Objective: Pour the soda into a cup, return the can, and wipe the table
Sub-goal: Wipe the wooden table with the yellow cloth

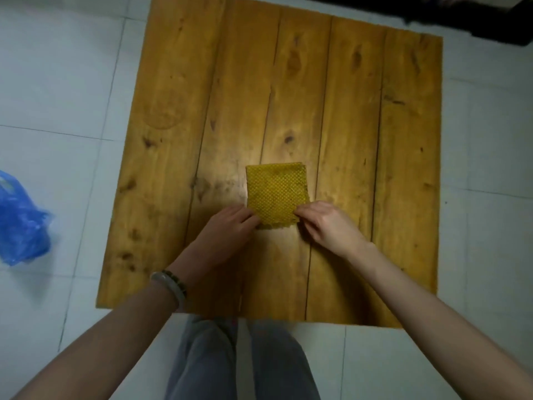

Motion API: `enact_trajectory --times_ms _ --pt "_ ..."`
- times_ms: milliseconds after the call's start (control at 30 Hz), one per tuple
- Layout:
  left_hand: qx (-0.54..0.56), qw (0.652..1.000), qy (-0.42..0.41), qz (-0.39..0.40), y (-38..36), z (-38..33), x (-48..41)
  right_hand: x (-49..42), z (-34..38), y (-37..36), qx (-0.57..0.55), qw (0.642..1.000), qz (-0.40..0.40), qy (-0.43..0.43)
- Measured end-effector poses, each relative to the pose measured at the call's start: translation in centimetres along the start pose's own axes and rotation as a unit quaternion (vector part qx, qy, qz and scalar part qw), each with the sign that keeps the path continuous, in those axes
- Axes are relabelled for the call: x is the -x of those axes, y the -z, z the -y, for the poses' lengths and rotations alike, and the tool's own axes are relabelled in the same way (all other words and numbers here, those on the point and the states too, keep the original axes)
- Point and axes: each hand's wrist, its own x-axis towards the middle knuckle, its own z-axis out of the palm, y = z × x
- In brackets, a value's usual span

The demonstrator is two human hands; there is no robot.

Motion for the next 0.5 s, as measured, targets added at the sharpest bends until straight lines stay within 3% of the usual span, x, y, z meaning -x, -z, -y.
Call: enact_trajectory --times_ms 267,367,500 --pt "-0.006 0.999 -0.001 0.05 -4.2 -7.8 4.0 9.3 1.1 -2.7 -0.027 0.999 0.029 -0.022" --pt "0.007 0.998 0.002 0.058 -4.5 -8.3 5.8 10.4 2.6 -3.8 -0.054 0.997 0.003 -0.048" --pt "-0.032 0.986 0.151 0.059 -3.5 -6.8 7.9 8.0 4.5 -5.0 -0.045 0.991 -0.019 -0.124"
